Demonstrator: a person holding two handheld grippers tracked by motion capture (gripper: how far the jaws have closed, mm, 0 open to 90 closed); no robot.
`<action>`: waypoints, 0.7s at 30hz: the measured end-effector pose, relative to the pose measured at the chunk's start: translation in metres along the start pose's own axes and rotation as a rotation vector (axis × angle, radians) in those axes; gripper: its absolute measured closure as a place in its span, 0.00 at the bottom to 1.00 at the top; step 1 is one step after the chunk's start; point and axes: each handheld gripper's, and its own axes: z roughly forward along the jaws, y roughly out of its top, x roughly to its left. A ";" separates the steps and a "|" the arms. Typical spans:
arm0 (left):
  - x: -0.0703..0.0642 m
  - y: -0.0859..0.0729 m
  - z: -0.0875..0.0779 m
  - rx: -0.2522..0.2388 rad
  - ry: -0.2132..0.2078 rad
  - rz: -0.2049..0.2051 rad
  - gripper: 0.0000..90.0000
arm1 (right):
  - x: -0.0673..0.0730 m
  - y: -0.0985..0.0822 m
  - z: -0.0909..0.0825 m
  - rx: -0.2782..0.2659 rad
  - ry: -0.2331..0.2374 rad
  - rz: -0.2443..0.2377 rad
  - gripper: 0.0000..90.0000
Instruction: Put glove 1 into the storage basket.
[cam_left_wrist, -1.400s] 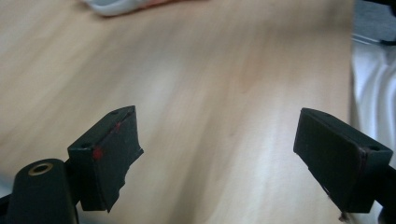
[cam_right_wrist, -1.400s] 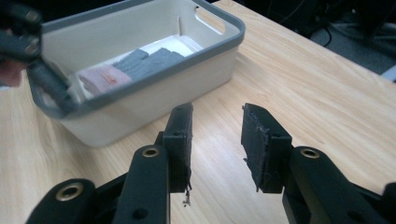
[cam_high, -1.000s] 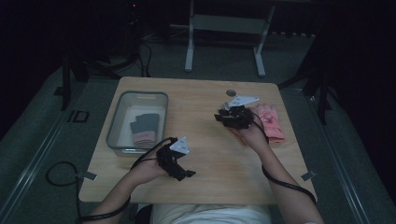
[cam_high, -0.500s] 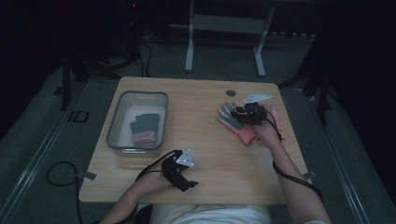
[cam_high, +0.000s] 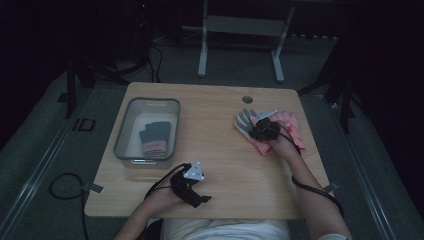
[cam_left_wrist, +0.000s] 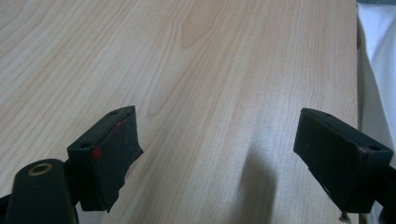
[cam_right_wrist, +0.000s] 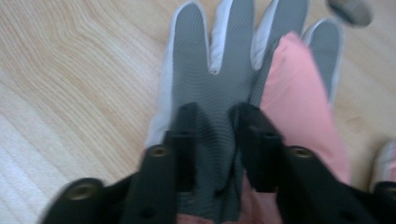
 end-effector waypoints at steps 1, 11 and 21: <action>0.000 0.000 -0.001 0.002 0.004 0.001 0.15 | 0.001 0.000 0.002 0.012 0.003 0.017 0.84; -0.005 -0.003 -0.007 -0.017 0.015 0.010 0.15 | -0.002 0.004 -0.016 -0.080 0.020 0.191 0.98; -0.007 -0.002 -0.008 -0.011 0.028 0.029 0.15 | 0.038 0.042 -0.087 -0.226 -0.049 0.333 0.98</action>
